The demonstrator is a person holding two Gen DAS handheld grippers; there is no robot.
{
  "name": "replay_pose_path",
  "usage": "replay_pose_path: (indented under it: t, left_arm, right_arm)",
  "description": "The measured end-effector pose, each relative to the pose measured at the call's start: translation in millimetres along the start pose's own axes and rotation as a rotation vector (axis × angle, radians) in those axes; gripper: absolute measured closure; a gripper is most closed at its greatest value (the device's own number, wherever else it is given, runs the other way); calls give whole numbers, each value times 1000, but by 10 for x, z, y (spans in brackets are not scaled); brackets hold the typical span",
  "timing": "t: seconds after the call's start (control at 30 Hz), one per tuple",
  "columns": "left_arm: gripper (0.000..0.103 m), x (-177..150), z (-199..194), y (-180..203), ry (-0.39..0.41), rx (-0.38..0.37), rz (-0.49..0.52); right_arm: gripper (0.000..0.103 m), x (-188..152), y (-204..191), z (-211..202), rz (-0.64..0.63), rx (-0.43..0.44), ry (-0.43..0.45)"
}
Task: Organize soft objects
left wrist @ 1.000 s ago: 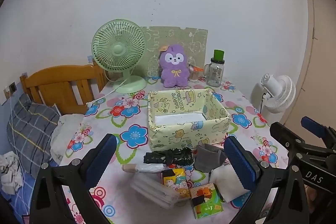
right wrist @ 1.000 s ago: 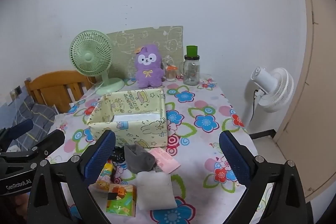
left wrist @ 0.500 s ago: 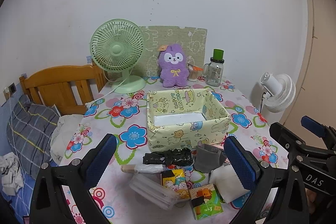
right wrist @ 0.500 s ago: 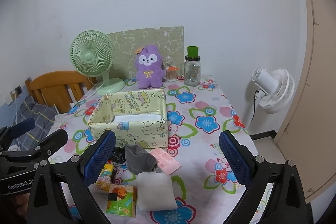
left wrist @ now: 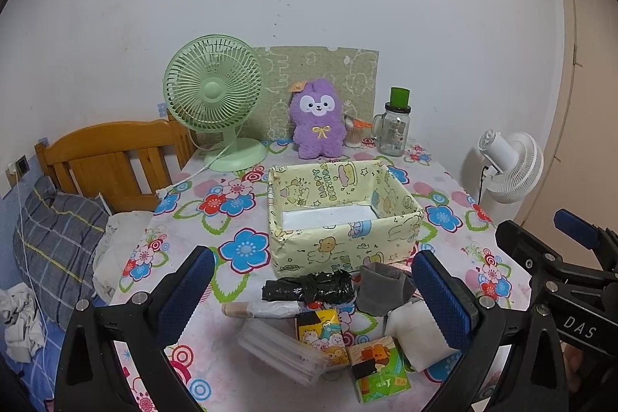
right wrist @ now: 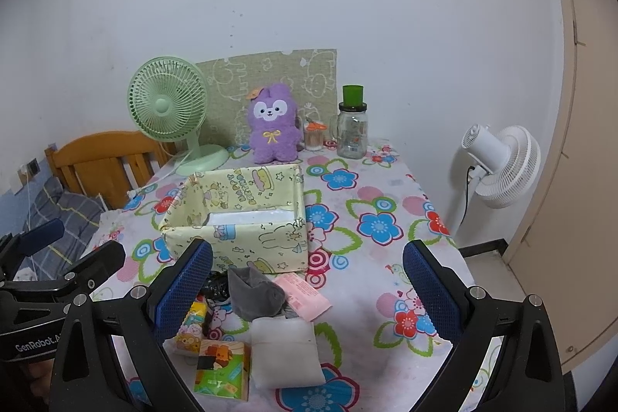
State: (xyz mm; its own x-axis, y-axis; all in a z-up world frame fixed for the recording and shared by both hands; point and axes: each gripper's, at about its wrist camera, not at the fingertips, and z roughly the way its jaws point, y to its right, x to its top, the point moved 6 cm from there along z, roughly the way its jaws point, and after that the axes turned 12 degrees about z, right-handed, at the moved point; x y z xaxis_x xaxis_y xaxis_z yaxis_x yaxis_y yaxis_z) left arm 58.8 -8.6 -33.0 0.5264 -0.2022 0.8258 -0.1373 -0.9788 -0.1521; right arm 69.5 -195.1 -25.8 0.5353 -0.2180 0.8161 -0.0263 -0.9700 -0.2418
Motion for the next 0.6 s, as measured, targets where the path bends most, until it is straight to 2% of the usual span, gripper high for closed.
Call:
replay_pose_path:
  t: [0.6]
  left_arm:
    - [0, 0, -5, 23, -2, 5, 7]
  right_arm:
    - [3, 19, 13, 22, 2, -4, -2]
